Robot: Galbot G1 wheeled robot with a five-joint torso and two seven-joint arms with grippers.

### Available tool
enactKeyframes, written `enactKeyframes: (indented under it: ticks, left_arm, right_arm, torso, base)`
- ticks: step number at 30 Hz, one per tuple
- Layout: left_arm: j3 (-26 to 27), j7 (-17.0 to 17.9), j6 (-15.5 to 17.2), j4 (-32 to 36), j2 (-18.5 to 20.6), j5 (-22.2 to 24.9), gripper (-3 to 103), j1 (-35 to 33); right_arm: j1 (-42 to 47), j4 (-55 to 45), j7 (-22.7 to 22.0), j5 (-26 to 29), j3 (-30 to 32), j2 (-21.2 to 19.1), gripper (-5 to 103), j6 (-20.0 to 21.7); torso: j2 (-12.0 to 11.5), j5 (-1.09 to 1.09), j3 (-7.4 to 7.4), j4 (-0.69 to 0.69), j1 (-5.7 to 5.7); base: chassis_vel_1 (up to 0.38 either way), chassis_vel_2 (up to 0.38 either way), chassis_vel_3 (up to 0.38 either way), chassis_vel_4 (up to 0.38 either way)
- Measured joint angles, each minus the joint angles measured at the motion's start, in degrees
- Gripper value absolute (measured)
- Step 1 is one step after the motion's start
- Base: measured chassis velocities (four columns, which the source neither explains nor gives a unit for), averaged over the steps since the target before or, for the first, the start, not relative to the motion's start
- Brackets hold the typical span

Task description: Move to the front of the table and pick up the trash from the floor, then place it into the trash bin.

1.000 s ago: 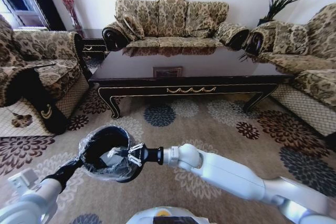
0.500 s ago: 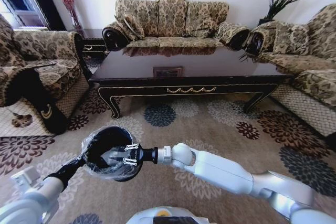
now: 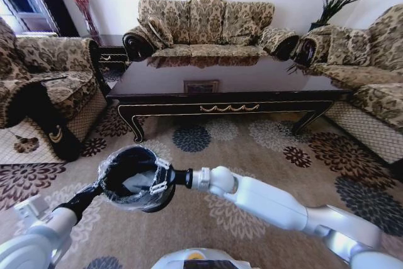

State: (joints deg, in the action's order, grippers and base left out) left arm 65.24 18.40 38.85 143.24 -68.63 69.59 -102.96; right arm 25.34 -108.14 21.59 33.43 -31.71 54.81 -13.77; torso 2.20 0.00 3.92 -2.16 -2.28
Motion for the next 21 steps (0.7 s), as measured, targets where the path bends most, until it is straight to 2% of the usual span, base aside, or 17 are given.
enactKeyframes:
  ticks: [2, 6, 9, 10, 12, 14, 21]
  left_arm:
    - [-0.52, 0.00, -0.01, 0.00, 0.04, -0.35, 5, 0.72]
    - [-1.11, -0.01, -0.81, 0.00, 0.15, -0.97, 5, 1.90]
    - [-1.18, -0.07, -2.40, -2.34, 0.39, -2.27, 5, 3.53]
    - [-1.18, -0.07, -2.40, -2.34, 0.39, -2.27, 5, 3.53]
    - [-1.29, 0.13, -3.06, -4.74, 0.28, -3.13, 5, 4.59]
    - [-2.08, 0.84, -3.50, -6.77, -0.47, -3.39, 5, 5.63]
    - [-6.02, 4.26, -4.40, -12.38, -3.09, -4.14, 5, 8.09]
  right_arm:
    - [0.37, -0.57, -0.73, 1.12, 2.31, -0.53, 99, 0.09]
    - [1.79, -1.23, -3.56, 2.62, 5.43, -0.96, 100, 0.59]
    - [4.53, -1.18, -9.92, 2.56, 9.14, -1.33, 100, 2.30]
    - [4.53, -1.18, -9.92, 2.56, 9.14, -1.33, 100, 2.30]
    - [6.91, -0.24, -14.33, 1.43, 12.17, -1.71, 100, 3.67]
    - [9.18, 0.80, -17.97, 0.16, 15.23, -2.08, 100, 4.64]
    - [14.79, 2.58, -22.67, -1.19, 22.28, -2.46, 100, 5.45]
  torso:
    - [0.00, 0.00, 0.00, 0.00, 0.00]
    - [0.00, 0.00, 0.00, 0.00, 0.00]
    - [0.00, 0.01, 0.00, 0.00, 0.00]
    - [0.00, 0.01, 0.00, 0.00, 0.00]
    - [0.00, 0.00, 0.00, -0.01, 0.00]
    - [0.00, 0.00, 0.00, 0.01, 0.00]
    - [0.00, 0.00, 0.00, -0.01, 0.00]
  base:
    - [0.000, 0.000, 0.000, 0.000]
    - [0.000, 0.000, 0.000, 0.000]
    - [0.000, 0.000, 0.000, 0.000]
    - [0.000, 0.000, 0.000, 0.000]
    - [0.000, 0.000, 0.000, 0.000]
    - [0.000, 0.000, 0.000, 0.000]
    - [0.000, 0.000, 0.000, 0.000]
